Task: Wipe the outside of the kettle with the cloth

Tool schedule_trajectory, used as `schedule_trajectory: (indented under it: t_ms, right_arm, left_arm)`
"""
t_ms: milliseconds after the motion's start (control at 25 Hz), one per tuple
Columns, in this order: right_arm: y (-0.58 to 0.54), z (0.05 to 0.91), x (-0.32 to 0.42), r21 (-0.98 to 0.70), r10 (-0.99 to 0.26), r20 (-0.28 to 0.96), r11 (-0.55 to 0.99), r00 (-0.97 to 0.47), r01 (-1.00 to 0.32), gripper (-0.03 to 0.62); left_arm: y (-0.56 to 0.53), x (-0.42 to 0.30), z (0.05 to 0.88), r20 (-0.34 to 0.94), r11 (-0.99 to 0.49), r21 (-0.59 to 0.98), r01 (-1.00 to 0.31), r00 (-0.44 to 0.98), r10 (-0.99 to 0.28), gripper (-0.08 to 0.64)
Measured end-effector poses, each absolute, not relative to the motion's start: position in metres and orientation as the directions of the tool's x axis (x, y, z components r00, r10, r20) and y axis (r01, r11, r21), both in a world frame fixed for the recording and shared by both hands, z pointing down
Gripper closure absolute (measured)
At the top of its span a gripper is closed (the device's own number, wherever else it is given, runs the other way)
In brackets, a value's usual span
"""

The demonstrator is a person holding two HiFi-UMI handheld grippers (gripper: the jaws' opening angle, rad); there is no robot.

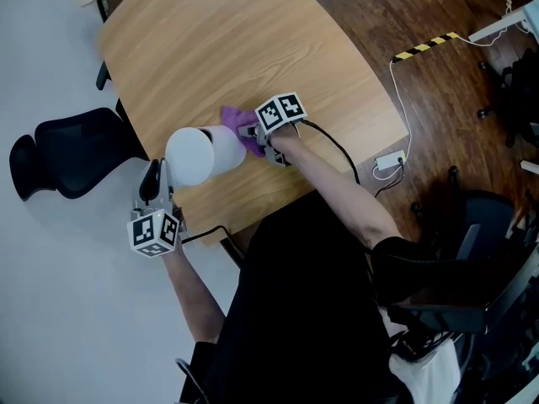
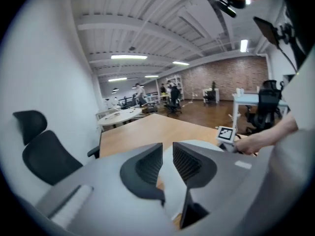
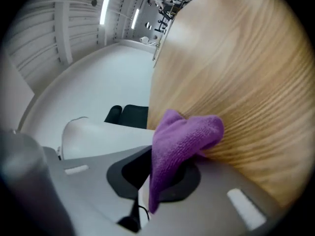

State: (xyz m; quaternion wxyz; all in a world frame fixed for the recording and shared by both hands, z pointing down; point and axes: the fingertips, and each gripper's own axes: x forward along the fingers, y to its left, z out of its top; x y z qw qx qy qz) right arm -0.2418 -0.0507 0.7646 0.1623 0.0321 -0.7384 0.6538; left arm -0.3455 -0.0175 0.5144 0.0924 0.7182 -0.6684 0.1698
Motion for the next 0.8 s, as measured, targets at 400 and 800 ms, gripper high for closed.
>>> schedule_trajectory:
  t_ms: [400, 800]
  right_arm:
    - [-0.044, 0.709, -0.244, -0.998, 0.049, -0.03, 0.057, -0.998, 0.033, 0.569]
    - [-0.07, 0.548, -0.247, -0.924, 0.265, -0.323, 0.118, -0.909, 0.363, 0.569]
  left_arm:
    - [0.015, -0.357, 0.564, 0.373, -0.141, 0.39, -0.91, 0.296, -0.879, 0.428]
    - [-0.021, -0.28, 0.516, 0.421, -0.307, -0.063, -0.949, 0.254, -0.871, 0.351]
